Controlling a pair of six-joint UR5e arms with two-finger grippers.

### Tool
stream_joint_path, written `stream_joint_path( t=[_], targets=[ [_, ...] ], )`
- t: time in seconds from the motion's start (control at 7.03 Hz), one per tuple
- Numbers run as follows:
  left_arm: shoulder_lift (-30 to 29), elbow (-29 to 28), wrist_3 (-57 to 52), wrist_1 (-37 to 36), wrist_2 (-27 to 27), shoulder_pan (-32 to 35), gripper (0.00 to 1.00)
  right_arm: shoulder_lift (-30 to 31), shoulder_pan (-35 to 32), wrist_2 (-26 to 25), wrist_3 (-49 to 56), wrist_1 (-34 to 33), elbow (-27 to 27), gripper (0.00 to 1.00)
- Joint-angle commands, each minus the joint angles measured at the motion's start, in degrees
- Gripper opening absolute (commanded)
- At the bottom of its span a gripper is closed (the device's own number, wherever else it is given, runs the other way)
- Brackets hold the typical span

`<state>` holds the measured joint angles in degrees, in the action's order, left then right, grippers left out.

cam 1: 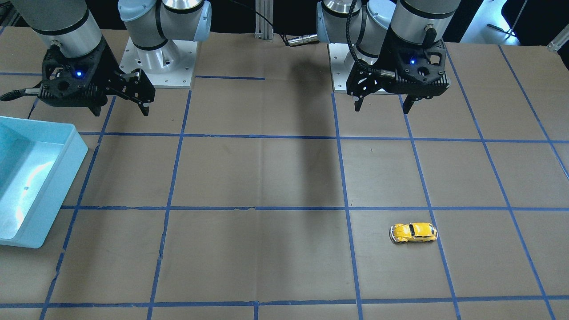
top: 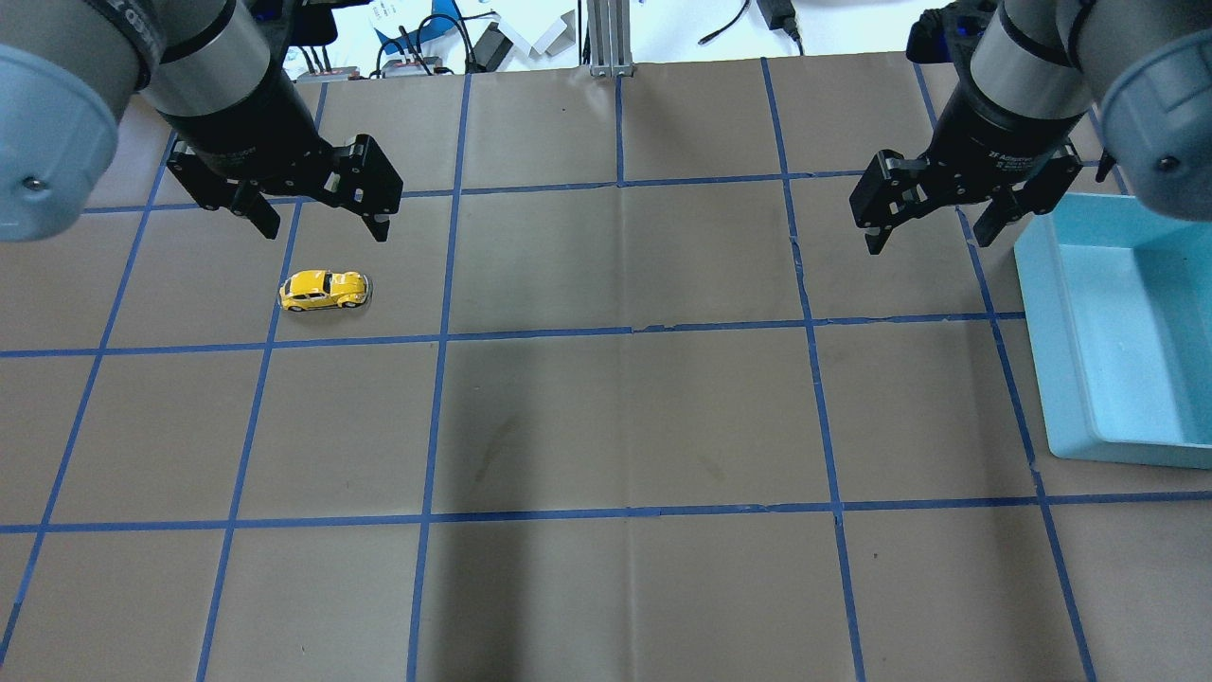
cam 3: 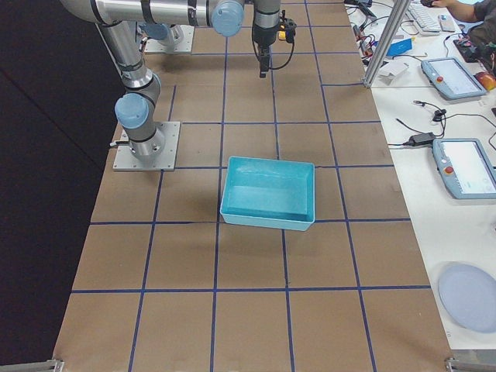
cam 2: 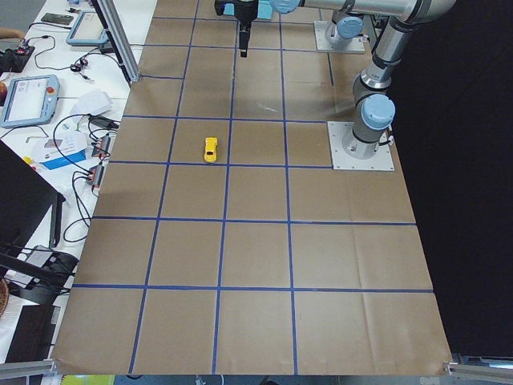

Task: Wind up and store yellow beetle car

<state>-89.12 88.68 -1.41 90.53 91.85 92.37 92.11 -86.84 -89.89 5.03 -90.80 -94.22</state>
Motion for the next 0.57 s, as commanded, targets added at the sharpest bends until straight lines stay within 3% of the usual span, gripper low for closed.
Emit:
stream_joint_path(
  t=[0.0, 0.43],
  targets=[
    [0.0, 0.1, -0.3, 0.0, 0.0, 0.0, 1.0, 0.0, 0.0, 0.1, 0.1, 0.0, 0.0, 1.0],
    [0.2, 0.4, -1.7, 0.0, 0.3, -0.1, 1.0, 0.0, 0.0, 0.1, -0.1, 0.0, 0.0, 1.0]
  ],
)
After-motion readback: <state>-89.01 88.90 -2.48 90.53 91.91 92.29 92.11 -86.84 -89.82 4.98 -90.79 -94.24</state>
